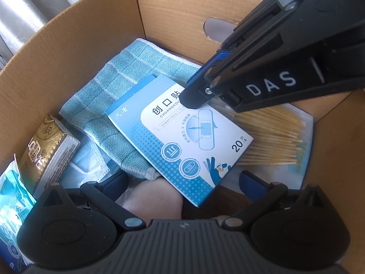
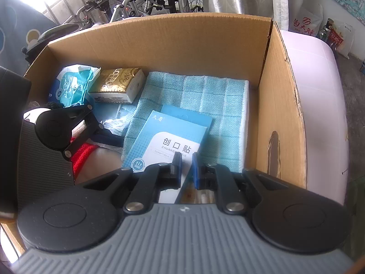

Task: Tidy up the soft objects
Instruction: 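Lift the right gripper out of the cardboard box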

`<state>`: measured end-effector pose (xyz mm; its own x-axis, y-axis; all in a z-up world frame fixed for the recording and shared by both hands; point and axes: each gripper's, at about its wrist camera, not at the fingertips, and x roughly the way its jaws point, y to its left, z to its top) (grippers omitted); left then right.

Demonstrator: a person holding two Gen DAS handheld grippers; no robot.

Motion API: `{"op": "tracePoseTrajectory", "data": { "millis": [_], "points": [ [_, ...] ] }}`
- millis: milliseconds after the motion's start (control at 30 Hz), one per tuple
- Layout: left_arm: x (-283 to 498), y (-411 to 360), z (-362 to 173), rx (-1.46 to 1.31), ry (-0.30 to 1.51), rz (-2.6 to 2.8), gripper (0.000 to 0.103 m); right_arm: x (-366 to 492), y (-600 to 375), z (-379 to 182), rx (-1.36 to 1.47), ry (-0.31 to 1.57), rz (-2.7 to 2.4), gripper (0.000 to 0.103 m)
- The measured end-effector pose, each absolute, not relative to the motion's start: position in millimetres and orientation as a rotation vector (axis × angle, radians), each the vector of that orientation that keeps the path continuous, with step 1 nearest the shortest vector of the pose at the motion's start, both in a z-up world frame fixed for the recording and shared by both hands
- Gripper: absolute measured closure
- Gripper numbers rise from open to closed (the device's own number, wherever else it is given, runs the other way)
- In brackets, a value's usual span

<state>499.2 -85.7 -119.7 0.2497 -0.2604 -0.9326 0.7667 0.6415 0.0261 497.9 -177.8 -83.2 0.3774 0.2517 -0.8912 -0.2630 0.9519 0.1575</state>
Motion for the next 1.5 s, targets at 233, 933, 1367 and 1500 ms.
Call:
{"op": "tracePoseTrajectory", "data": {
  "millis": [233,933,1367,1500],
  "points": [
    [499.0,-85.4,-120.0,0.544,1.109,-0.748,0.0,499.7,-178.6,-83.9,-0.007,1.14,0.344,0.086],
    [498.6,-85.4,-120.1,0.543,1.1,-0.753,0.0,498.7,-176.9,-85.3,-0.002,1.158,0.38,0.072],
    [495.4,-102.9,-75.5,0.792,1.118,-0.547,0.002,489.9,-203.1,-36.3,0.123,1.027,0.373,0.07],
    [469.7,-95.0,-28.5,0.834,1.035,-0.462,0.002,450.2,-216.4,28.4,0.165,0.911,0.388,0.07]
  ]
}}
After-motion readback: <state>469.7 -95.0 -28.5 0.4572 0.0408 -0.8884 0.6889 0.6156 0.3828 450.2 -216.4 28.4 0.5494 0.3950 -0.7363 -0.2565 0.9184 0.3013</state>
